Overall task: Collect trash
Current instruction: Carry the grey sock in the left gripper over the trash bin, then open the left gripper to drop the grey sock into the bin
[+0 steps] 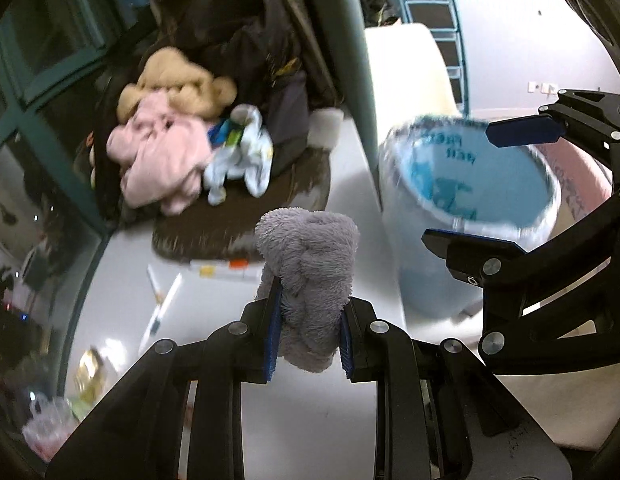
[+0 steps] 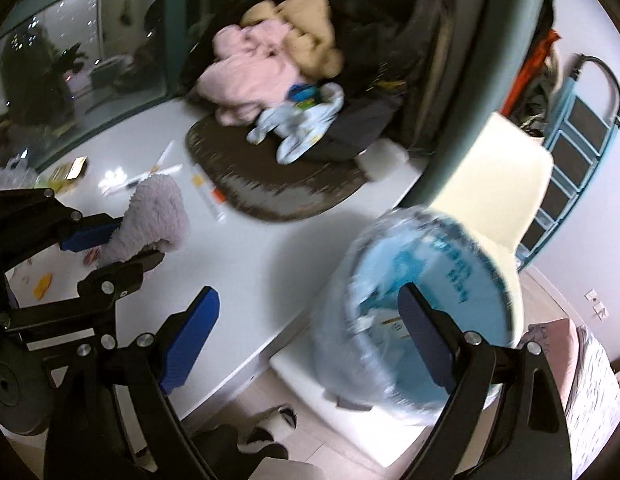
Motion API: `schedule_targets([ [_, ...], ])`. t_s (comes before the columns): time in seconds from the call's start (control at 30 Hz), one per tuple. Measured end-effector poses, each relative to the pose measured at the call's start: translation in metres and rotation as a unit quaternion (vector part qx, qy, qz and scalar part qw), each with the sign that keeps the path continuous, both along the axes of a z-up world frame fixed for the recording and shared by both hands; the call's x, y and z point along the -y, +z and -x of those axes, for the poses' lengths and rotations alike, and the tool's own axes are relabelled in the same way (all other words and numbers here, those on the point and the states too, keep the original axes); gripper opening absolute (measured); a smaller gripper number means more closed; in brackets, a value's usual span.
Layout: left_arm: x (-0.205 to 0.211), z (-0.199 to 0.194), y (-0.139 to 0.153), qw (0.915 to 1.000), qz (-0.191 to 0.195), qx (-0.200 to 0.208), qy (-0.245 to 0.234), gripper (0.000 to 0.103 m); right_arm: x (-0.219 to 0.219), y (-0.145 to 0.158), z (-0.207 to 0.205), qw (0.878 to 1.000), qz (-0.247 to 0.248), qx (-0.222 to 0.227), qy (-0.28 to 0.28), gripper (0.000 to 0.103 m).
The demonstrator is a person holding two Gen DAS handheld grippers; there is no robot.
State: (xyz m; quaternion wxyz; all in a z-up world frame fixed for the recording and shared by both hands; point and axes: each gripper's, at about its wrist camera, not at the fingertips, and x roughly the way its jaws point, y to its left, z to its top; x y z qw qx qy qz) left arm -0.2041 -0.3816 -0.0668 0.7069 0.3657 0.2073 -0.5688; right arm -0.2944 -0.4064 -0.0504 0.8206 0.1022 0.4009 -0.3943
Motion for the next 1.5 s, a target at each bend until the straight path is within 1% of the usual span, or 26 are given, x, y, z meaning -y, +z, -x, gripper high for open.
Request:
schedule_targets([
  [0.07,0.017,0.008,0.005,0.9999,0.007,0.004,-0.012,0.022,0.014,0.006,0.010,1.000,0.008,0.005,-0.016,0.088],
  [0.2,0.049,0.026,0.003,0.9991,0.006,0.001,-0.042,0.022,0.036,0.008,0.029,0.999,0.011,0.002,-0.045,0.088],
  [0.47,0.100,0.059,-0.008,0.9955,-0.009,-0.011,-0.094,0.022,0.078,-0.002,0.070,0.995,-0.003,-0.009,-0.100,0.088],
  [0.63,0.121,0.068,-0.015,0.9942,-0.017,-0.018,-0.104,0.022,0.097,-0.009,0.083,0.993,-0.014,-0.013,-0.116,0.088],
  [0.97,0.144,0.071,-0.028,0.9919,-0.038,-0.029,-0.118,0.022,0.120,-0.022,0.087,0.990,-0.034,-0.024,-0.131,0.088],
  [1.37,0.152,0.070,-0.034,0.9899,-0.052,-0.033,-0.128,0.022,0.129,-0.029,0.088,0.988,-0.052,-0.023,-0.145,0.088],
  [1.5,0.153,0.071,-0.038,0.9890,-0.059,-0.040,-0.130,0.022,0.130,-0.032,0.088,0.987,-0.059,-0.027,-0.148,0.088],
])
